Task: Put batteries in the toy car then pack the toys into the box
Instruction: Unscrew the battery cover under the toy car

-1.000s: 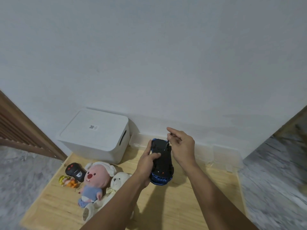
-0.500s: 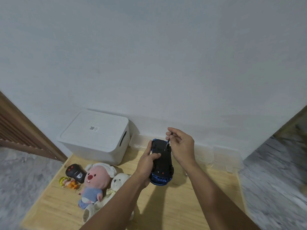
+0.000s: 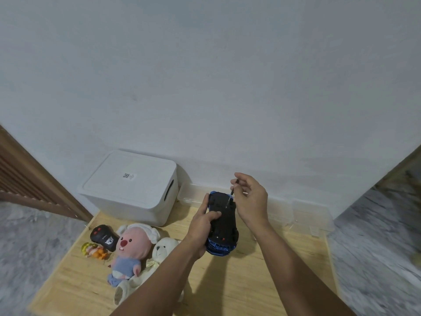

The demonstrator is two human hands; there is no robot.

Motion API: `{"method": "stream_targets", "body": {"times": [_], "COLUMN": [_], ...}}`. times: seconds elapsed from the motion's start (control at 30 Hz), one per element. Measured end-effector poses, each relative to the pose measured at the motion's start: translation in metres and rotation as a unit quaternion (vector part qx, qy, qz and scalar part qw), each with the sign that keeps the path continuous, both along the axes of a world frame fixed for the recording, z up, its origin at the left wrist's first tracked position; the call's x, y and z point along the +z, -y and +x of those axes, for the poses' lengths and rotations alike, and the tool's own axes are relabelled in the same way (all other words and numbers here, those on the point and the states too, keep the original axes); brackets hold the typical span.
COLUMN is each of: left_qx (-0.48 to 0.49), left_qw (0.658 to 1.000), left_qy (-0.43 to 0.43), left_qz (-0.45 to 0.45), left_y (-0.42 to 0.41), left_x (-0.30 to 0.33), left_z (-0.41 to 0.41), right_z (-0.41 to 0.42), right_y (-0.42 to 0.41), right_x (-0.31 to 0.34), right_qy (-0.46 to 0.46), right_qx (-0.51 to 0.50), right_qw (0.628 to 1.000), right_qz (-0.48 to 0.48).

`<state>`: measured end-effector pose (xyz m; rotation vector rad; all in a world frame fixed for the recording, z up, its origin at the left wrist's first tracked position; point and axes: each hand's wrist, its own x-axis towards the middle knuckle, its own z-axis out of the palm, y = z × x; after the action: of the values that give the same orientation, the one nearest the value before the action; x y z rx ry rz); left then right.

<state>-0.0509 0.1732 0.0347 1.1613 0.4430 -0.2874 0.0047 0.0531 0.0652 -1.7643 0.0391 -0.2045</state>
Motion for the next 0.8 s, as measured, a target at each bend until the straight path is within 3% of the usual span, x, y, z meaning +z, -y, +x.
{"method": "stream_targets", "body": {"times": [0.13, 0.2, 0.33, 0.6, 0.8], "left_qx": [-0.004, -0.005, 0.0, 0.01, 0.0], "left_qw": [1.0, 1.0, 0.999, 0.993, 0.993], "left_qy": [0.0, -0.001, 0.003, 0.016, 0.005], "left_qz": [0.018, 0.029, 0.053, 0.118, 0.118], "left_y": [-0.001, -0.001, -0.001, 0.0, -0.001], "left_x": [0.0, -0.001, -0.001, 0.003, -0.002], "left_z": [-0.001, -0.001, -0.002, -0.006, -0.007], "right_z": [-0.002, -0.002, -0.005, -0.014, -0.021], "right_y": [0.002, 0.006, 0.01, 0.001, -0.006], "right_x": [0.006, 0.007, 0.002, -0.006, -0.018], "right_qy": [0.004, -0.024, -0.078, -0.079, -0.076], "right_qx": [-0.012, 0.038, 0.149, 0.127, 0.162], "right_qw": [0.999, 0.992, 0.934, 0.925, 0.88], "right_qz": [-0.036, -0.12, -0.314, -0.35, -0.439]}}
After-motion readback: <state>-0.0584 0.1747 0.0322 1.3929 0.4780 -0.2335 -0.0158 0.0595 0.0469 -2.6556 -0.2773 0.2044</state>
